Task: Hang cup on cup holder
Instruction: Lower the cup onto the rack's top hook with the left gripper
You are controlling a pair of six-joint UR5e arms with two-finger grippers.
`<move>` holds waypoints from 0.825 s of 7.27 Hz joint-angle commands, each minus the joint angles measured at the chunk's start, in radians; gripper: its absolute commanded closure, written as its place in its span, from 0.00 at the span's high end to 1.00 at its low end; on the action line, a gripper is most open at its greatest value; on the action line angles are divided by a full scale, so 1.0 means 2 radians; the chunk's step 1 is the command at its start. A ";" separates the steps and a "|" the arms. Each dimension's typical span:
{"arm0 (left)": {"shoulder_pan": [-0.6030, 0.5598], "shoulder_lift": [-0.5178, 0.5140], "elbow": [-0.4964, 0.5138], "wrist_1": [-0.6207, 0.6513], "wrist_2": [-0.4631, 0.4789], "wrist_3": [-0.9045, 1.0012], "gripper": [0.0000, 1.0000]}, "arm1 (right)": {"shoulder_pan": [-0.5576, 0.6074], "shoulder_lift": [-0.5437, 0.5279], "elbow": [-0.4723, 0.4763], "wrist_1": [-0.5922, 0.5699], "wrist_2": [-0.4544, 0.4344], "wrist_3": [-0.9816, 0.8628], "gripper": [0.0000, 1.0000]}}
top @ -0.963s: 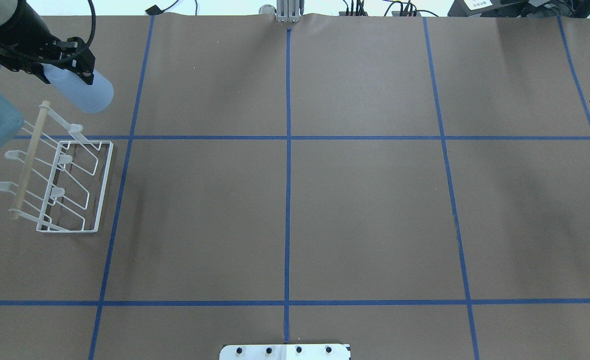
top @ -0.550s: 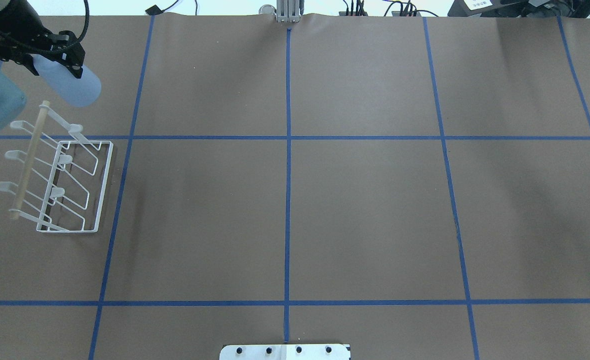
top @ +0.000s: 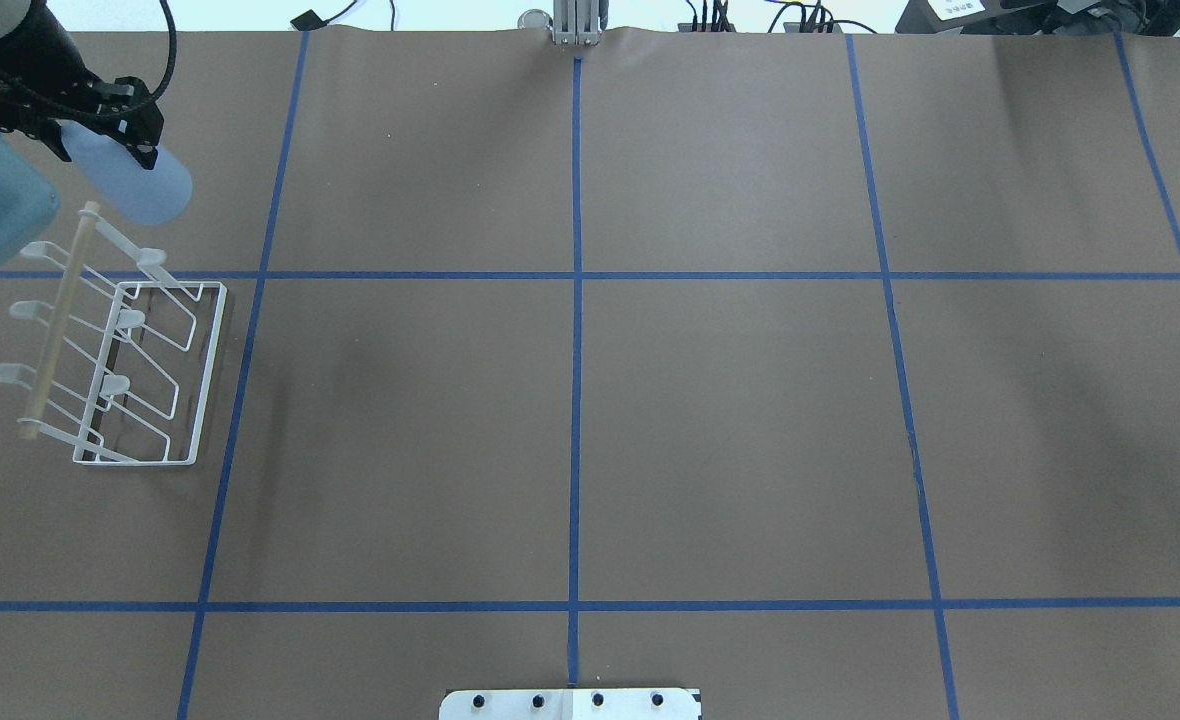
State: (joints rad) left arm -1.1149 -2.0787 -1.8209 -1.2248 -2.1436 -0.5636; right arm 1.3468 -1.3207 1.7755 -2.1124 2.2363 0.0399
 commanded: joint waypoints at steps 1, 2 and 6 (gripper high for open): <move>0.001 0.005 -0.001 0.000 0.000 0.000 0.00 | 0.000 0.001 0.000 0.000 0.000 0.000 1.00; 0.002 0.011 -0.005 0.000 0.000 0.000 0.00 | 0.000 0.001 0.000 0.001 0.000 0.000 1.00; 0.005 0.015 -0.027 0.023 -0.002 0.000 0.00 | 0.000 0.002 0.000 0.000 0.001 0.000 1.00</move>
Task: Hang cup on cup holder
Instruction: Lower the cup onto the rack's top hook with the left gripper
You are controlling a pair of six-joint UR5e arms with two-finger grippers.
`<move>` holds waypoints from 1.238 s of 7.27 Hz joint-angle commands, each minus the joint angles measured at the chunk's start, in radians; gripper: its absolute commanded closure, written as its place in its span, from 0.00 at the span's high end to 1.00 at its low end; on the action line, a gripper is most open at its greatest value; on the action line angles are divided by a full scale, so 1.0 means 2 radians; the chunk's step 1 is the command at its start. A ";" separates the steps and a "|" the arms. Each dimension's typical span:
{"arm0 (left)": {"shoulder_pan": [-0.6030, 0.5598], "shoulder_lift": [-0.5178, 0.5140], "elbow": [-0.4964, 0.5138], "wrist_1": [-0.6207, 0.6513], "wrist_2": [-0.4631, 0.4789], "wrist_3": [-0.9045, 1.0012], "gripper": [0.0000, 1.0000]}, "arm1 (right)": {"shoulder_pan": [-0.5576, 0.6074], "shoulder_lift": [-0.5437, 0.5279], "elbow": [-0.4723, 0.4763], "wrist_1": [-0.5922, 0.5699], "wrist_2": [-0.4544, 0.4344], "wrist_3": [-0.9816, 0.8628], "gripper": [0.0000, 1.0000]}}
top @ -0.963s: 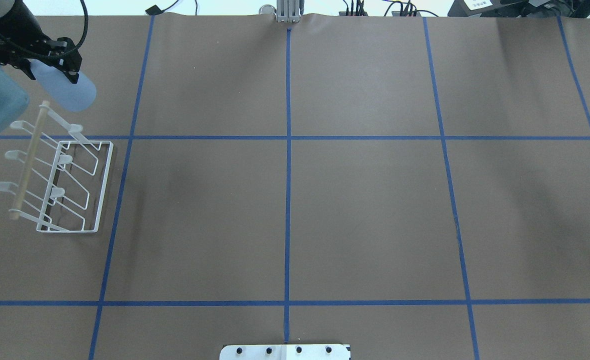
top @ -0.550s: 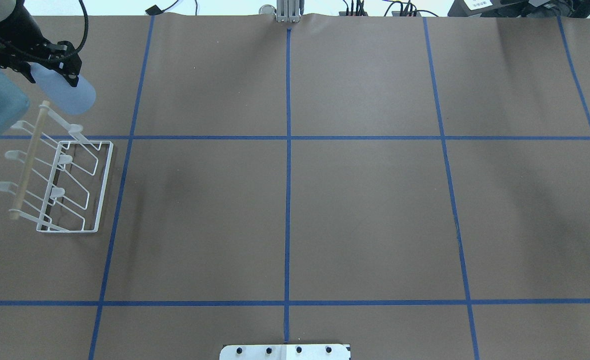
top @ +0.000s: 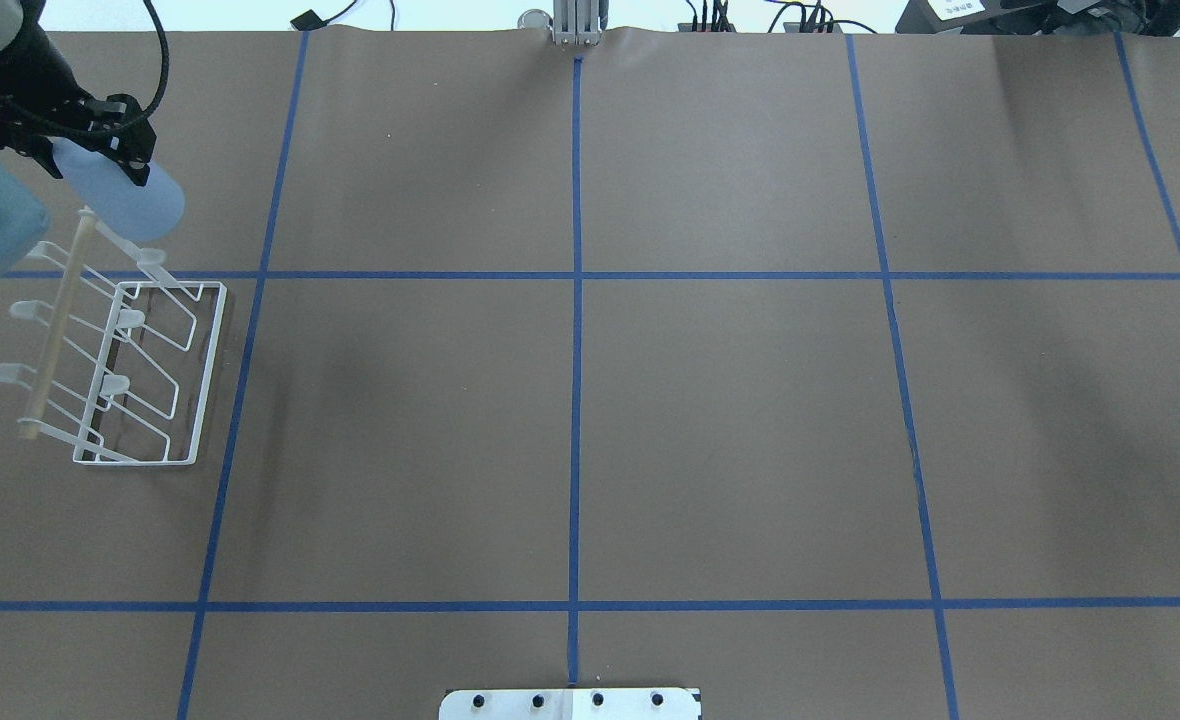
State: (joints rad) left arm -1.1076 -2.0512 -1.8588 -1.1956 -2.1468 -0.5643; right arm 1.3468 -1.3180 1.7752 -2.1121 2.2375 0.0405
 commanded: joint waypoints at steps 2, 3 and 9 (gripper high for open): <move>0.010 0.001 -0.009 0.011 0.000 -0.001 0.00 | 0.000 0.000 0.000 0.000 0.000 0.000 1.00; 0.015 0.002 -0.007 0.011 0.001 0.000 0.00 | 0.000 -0.001 0.001 0.000 0.001 0.000 1.00; 0.028 0.016 -0.003 0.008 0.006 0.001 0.00 | -0.001 0.002 -0.001 0.000 0.002 0.002 1.00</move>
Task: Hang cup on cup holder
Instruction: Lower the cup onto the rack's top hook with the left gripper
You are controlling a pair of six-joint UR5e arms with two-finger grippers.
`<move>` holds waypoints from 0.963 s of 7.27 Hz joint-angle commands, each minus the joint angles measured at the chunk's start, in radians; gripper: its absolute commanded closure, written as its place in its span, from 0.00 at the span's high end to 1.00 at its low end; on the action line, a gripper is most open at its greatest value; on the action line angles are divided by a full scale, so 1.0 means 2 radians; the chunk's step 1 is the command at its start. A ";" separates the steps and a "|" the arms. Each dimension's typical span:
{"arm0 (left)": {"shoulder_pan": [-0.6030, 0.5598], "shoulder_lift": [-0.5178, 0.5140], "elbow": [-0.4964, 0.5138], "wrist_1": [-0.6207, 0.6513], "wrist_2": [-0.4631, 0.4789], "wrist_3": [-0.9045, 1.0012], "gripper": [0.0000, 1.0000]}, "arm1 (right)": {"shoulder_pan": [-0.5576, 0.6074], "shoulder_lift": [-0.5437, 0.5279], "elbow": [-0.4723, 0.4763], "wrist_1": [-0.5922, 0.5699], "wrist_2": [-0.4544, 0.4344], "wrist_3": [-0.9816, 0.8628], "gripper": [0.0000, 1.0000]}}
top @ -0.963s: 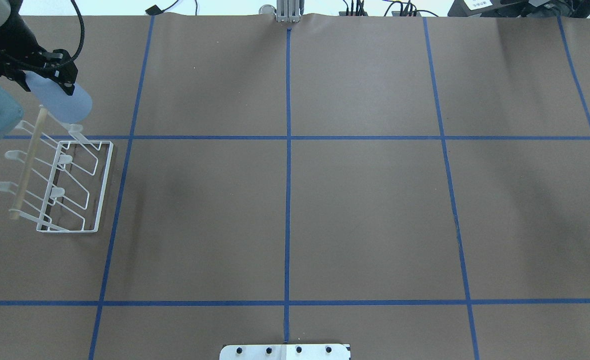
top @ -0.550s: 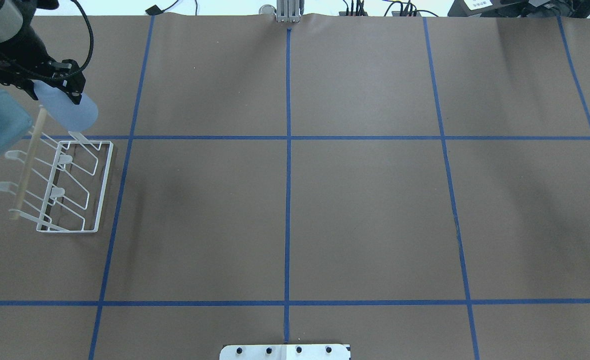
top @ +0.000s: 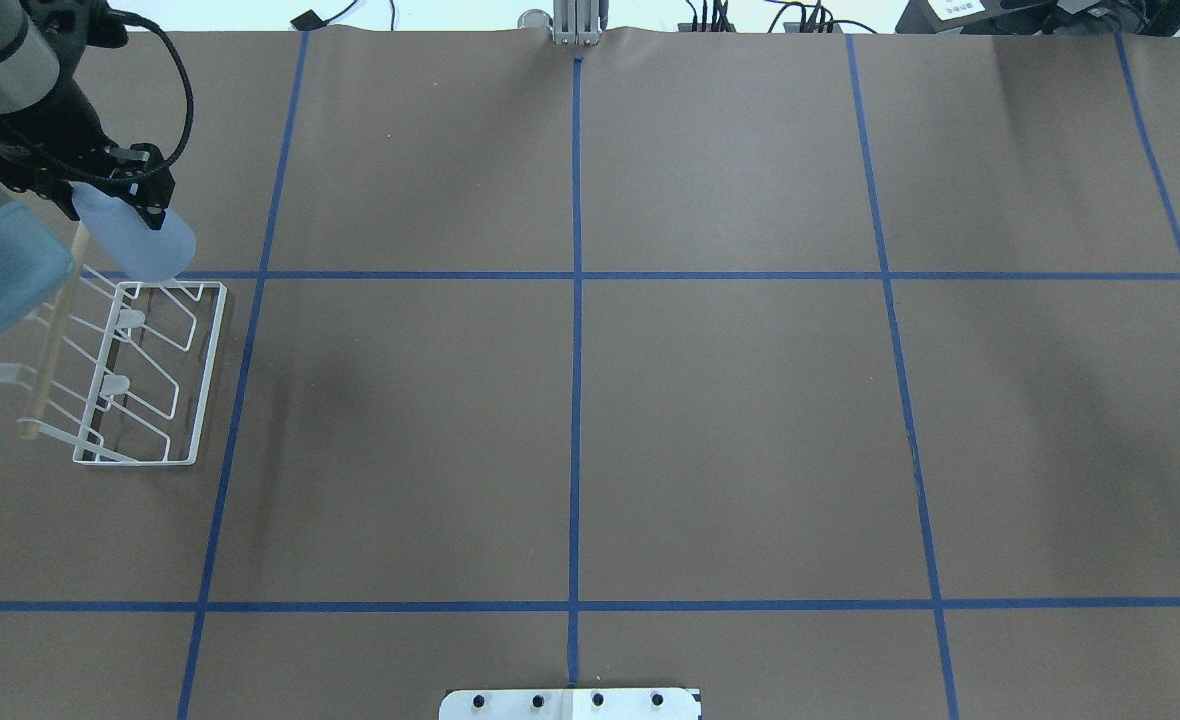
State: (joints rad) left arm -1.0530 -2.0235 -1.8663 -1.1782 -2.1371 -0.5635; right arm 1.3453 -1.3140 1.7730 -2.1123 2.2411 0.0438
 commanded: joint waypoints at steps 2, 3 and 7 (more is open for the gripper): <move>0.003 0.002 0.004 -0.001 0.001 0.000 0.00 | 0.000 0.001 -0.001 0.000 0.000 0.000 1.00; 0.013 0.003 0.004 -0.001 0.001 0.000 0.00 | 0.000 0.001 0.000 0.000 0.000 0.000 1.00; 0.018 0.003 0.022 -0.004 0.000 0.002 0.00 | 0.000 0.001 -0.001 0.000 0.000 0.003 1.00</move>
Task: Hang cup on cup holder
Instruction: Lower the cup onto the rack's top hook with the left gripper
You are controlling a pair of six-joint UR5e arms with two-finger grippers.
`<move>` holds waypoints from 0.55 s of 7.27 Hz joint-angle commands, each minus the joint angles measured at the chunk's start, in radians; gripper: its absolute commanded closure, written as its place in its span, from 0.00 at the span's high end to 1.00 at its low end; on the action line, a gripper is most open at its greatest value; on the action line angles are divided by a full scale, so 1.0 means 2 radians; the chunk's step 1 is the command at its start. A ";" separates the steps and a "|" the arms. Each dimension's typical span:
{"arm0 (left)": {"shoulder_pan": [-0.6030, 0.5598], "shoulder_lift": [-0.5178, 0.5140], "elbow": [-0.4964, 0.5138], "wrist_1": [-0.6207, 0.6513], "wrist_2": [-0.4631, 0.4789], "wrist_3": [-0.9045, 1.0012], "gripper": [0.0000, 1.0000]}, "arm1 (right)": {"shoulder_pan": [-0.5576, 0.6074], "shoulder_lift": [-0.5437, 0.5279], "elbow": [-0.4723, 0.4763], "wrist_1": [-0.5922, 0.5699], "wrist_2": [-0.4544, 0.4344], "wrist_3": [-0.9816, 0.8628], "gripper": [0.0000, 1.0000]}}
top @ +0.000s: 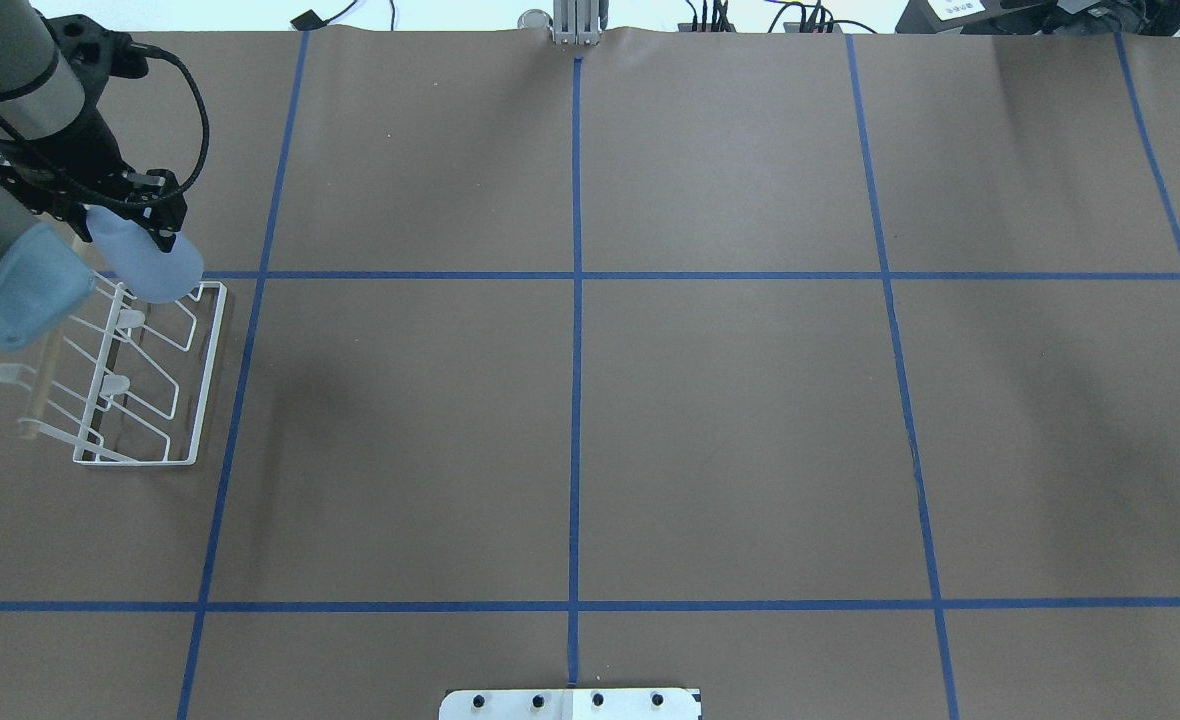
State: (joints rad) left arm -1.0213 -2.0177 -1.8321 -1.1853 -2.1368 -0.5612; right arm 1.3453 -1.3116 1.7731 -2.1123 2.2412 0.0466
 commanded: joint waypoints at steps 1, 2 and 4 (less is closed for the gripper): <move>0.004 0.000 0.012 -0.006 0.000 0.001 0.00 | -0.001 0.001 0.000 0.001 0.000 0.002 1.00; 0.006 -0.001 0.028 -0.024 0.000 0.000 0.00 | -0.001 0.000 0.001 0.000 0.000 0.003 1.00; 0.006 0.001 0.033 -0.031 0.001 0.001 0.00 | -0.001 0.000 0.002 0.000 0.000 0.003 1.00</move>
State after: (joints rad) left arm -1.0102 -2.0172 -1.7738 -1.2377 -2.1366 -0.5610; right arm 1.3439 -1.3114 1.7759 -2.1121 2.2412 0.0519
